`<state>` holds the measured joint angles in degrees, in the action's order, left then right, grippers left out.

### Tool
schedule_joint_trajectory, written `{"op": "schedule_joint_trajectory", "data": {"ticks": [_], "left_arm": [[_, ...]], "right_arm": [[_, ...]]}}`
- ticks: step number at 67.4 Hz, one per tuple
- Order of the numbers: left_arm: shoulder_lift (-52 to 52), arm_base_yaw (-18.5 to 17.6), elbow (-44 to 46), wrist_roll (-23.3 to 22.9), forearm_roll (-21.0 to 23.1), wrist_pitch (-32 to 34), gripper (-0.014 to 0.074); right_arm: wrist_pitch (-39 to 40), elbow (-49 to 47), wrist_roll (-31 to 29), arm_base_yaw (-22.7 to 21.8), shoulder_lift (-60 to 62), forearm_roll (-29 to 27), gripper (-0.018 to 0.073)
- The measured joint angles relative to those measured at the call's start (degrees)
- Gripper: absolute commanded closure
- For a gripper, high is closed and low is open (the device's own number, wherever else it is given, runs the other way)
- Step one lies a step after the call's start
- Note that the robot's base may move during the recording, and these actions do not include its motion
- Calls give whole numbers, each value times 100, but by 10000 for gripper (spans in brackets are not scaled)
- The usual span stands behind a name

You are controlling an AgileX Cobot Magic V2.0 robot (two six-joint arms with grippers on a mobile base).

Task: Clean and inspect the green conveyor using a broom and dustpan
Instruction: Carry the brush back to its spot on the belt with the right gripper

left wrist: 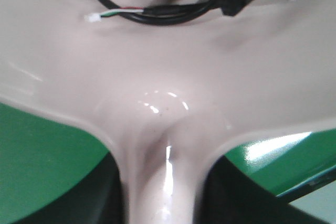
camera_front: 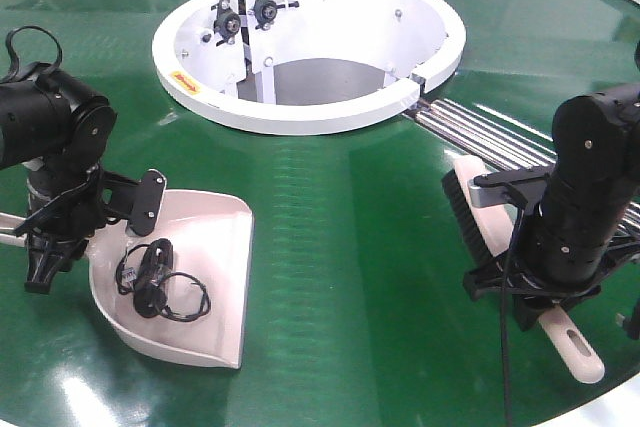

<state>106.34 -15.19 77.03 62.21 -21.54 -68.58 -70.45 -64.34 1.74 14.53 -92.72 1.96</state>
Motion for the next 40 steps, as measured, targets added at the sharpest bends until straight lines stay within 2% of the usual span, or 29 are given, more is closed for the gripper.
{"op": "schedule_joint_trajectory", "data": {"ticks": [40], "left_arm": [[0, 0, 0, 0, 0, 0, 603]], "right_arm": [[68, 0, -70, 0, -668, 18, 561]]}}
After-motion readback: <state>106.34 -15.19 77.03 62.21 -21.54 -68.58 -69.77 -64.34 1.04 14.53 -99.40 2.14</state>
